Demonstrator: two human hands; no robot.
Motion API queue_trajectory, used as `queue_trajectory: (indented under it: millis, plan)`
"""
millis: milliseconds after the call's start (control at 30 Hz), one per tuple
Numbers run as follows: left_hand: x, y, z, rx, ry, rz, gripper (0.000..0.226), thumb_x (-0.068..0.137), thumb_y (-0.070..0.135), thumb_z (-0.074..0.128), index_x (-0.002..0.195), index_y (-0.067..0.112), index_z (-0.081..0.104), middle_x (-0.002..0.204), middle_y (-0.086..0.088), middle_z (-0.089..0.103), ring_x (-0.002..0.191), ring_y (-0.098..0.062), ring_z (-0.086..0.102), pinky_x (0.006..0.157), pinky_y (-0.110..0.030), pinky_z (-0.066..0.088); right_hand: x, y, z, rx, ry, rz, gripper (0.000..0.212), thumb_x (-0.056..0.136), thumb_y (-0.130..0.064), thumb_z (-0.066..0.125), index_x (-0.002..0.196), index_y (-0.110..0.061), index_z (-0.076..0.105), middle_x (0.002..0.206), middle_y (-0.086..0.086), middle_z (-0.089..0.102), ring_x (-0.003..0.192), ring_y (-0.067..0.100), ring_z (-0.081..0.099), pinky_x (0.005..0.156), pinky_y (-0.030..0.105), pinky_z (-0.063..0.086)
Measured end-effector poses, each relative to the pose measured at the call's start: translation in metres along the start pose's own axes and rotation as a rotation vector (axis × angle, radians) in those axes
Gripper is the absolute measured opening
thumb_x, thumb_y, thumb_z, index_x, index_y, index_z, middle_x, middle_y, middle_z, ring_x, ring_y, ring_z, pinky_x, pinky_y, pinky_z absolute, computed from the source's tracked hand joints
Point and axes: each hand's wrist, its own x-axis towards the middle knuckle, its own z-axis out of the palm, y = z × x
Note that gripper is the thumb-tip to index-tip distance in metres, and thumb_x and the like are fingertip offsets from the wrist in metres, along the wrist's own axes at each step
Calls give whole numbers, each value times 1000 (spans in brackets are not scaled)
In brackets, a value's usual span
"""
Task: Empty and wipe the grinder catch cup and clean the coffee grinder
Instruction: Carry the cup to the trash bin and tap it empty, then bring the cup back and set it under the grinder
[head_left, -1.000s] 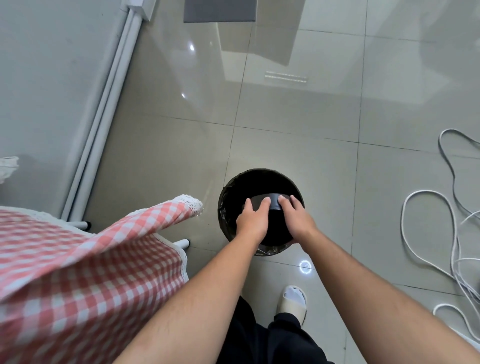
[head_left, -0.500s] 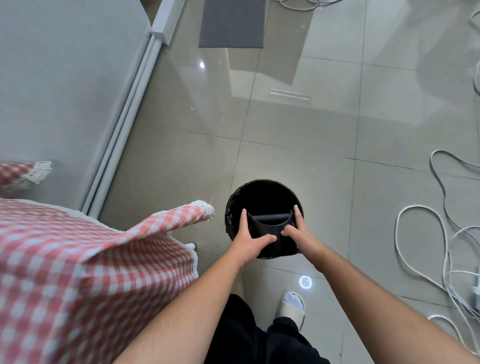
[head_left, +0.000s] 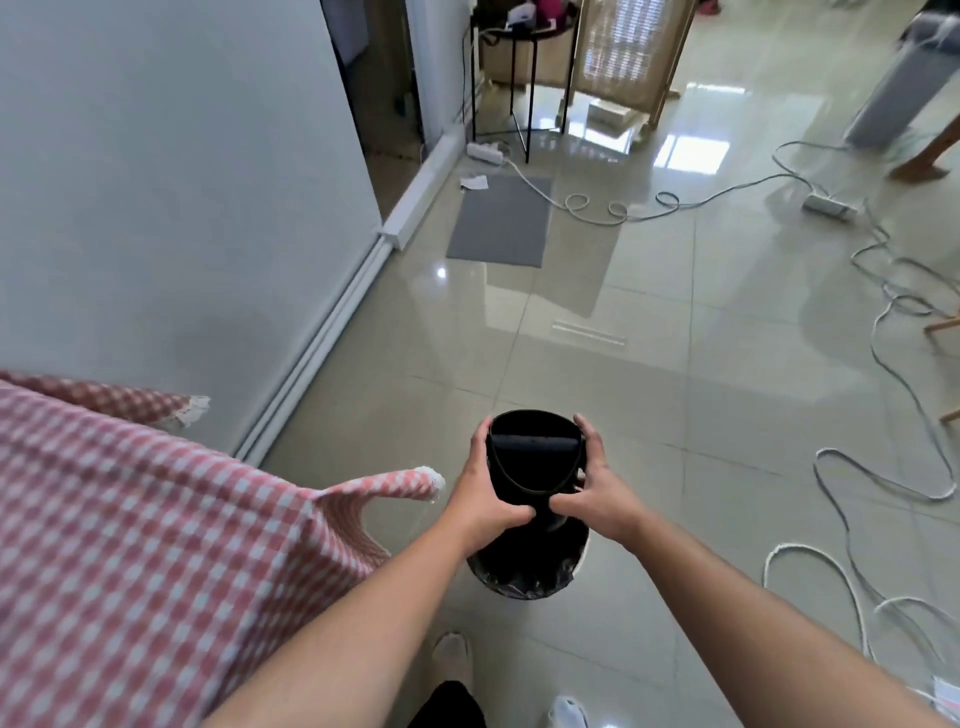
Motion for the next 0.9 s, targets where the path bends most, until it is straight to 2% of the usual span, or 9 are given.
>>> queue_trajectory:
  millis: [200,333,400,500,600,700,767,833,900]
  plan:
    - [-48,56,-42,-7,203,144,124,57,21,80,147,52,1,140,1,46,126,-17,50,105,-39,46,-25,-83,-1,-75,-118,-218,103,74,11,61,146,-37,5,119,2,50,100,16,61,87,35,54]
    - [-94,73,-90,-32,409,205,121,66,14,83,150,45,2,142,2,44,132,-14,43,110,-38,40,-37,-145,34,-163,-220,-374,107,65,-3,65,145,-42,7,118,-5,51,107,23,60,92,45,53]
    - [-123,73,-121,-22,496,236,120,64,21,84,151,41,3,144,2,42,134,-15,41,111,-39,40,-43,-172,64,-191,-281,-444,107,62,-7,65,143,-46,8,120,-3,52,106,21,61,93,45,53]
    - [-176,57,-171,-52,647,245,122,55,34,82,151,40,6,143,6,44,134,-14,43,109,-40,42,-57,-207,124,-210,-432,-535,105,72,6,64,146,-40,6,125,1,51,103,13,60,85,33,55]
    - [-232,34,-216,-88,767,230,121,59,24,87,149,44,9,139,11,43,134,-12,43,110,-41,41,-75,-233,189,-235,-584,-606,102,77,13,61,147,-35,5,126,2,49,98,5,59,72,21,56]
    - [-293,1,-258,-106,890,208,117,65,14,89,149,45,13,135,16,44,132,-11,43,110,-38,41,-98,-253,264,-270,-711,-679,102,77,15,63,147,-30,4,129,5,48,97,7,61,74,22,56]
    - [-331,-21,-282,-97,967,178,116,64,16,90,148,45,15,137,14,45,133,-12,42,110,-37,40,-114,-261,316,-298,-770,-718,103,75,15,64,148,-28,4,129,8,48,98,9,61,76,24,55]
    - [-373,-49,-307,-102,1052,119,118,60,22,92,146,50,15,142,9,46,135,-14,42,110,-42,40,-132,-264,371,-321,-827,-737,104,74,13,67,148,-28,7,127,7,50,105,12,60,76,23,54]
    - [-414,-75,-332,-102,1102,59,122,60,20,92,147,50,12,146,6,43,136,-16,41,109,-43,42,-153,-263,423,-340,-869,-772,103,72,7,71,147,-29,10,125,1,52,115,18,56,85,26,52]
